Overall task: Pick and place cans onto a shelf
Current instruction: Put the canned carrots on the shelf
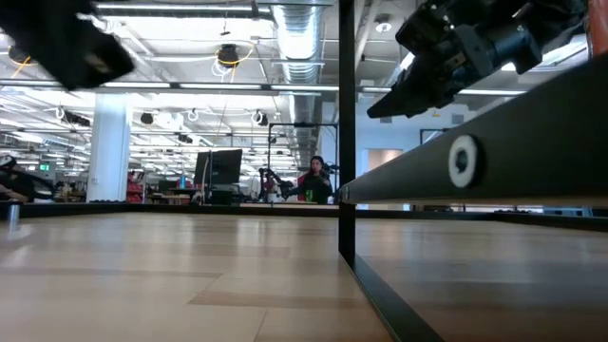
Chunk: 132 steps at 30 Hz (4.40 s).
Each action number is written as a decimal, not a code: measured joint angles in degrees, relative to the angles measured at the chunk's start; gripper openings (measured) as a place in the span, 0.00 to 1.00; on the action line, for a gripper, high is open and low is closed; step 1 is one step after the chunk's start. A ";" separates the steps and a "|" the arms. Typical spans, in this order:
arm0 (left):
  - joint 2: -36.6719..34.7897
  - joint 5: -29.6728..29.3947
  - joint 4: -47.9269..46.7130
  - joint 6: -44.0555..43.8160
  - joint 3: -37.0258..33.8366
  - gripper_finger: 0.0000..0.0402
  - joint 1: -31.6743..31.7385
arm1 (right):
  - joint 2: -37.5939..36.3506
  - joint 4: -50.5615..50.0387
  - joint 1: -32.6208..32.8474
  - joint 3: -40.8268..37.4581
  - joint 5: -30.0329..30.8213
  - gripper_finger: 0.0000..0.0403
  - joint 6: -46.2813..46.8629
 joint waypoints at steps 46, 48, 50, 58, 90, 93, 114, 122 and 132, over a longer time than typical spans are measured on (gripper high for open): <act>8.08 -7.62 -8.12 -25.35 0.26 0.01 -20.34 | 0.87 2.80 0.02 0.01 0.15 0.02 -1.56; 5.49 -12.35 -8.35 -23.42 0.16 0.01 -16.32 | 0.87 2.80 0.02 0.01 0.14 0.03 -1.56; 3.11 -14.07 -7.34 -19.65 -0.09 0.01 -11.01 | 0.87 2.79 0.02 0.01 0.14 0.03 -1.56; 1.73 -10.72 8.12 3.90 -1.03 0.00 15.07 | 0.87 2.70 0.02 0.01 0.14 0.03 -1.36; 37.52 20.47 18.18 23.25 20.32 0.02 34.95 | 0.84 0.43 0.17 0.05 0.18 0.03 1.04; 37.73 20.41 18.38 23.14 20.35 0.03 34.18 | 0.84 0.07 0.23 0.05 0.18 0.03 1.08; 30.31 16.78 26.39 27.32 16.38 0.12 32.69 | 0.84 -1.81 2.30 0.71 1.26 0.03 5.20; 18.12 16.84 54.13 23.79 -3.02 0.02 30.24 | 0.89 -6.15 6.47 4.78 4.53 0.03 7.57; 8.69 6.19 75.08 18.96 -22.22 0.03 27.61 | 8.67 -20.12 11.31 15.83 6.91 0.25 11.20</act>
